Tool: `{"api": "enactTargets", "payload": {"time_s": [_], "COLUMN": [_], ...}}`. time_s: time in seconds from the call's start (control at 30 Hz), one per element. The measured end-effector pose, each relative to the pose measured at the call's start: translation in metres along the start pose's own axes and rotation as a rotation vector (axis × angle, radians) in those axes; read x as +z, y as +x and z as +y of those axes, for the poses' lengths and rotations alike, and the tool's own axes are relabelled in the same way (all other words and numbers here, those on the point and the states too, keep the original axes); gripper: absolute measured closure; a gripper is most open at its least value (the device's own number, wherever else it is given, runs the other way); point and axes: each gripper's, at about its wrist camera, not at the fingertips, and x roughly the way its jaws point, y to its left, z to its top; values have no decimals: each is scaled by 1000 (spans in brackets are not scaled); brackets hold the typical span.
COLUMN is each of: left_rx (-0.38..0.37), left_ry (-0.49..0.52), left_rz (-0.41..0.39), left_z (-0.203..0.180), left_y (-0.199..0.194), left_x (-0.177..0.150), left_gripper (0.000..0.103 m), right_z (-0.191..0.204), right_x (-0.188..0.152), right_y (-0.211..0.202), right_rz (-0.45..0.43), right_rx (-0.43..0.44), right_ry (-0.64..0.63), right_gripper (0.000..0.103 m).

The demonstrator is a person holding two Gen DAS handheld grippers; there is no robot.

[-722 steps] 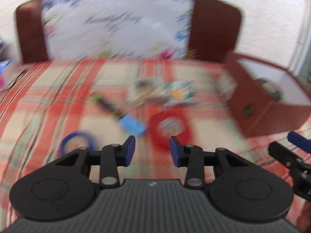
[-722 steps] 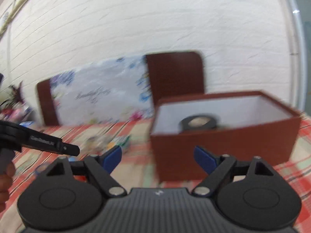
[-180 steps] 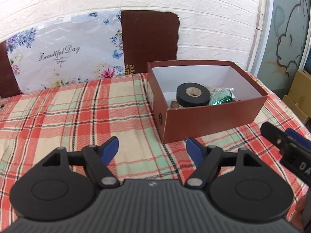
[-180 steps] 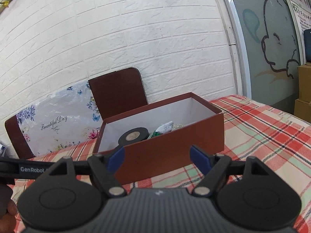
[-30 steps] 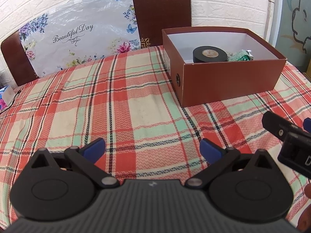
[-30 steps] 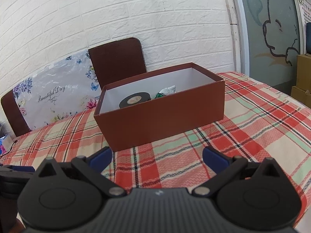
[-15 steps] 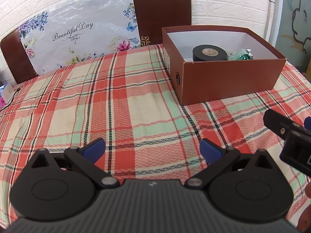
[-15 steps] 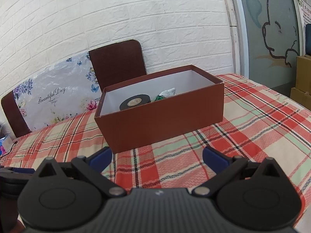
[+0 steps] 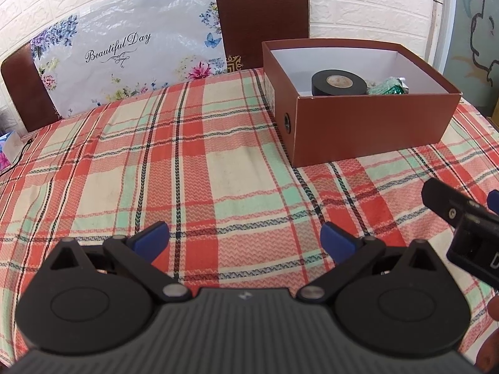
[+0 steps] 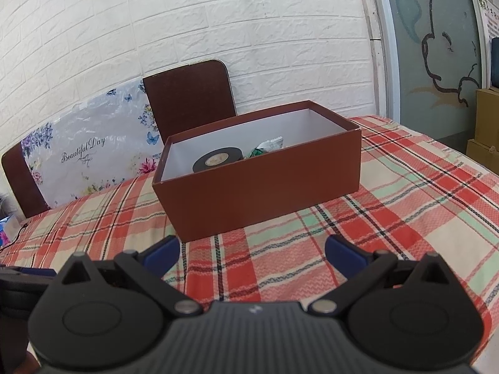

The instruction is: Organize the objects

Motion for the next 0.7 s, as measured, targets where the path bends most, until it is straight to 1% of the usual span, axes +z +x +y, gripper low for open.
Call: {"api": "enactTargets", "payload": {"time_s": [0.7], "left_rx": [14], "left_ry": [-8], "left_rz": [10], "left_z": [-1], "left_y": [1], "left_x": [0], "left_gripper": [0], "right_z": [0], "right_x": [1], "right_y": [0], "right_rz": [-1], "right_rx": [-3], "right_ry": [2], "right_gripper": [0]}}
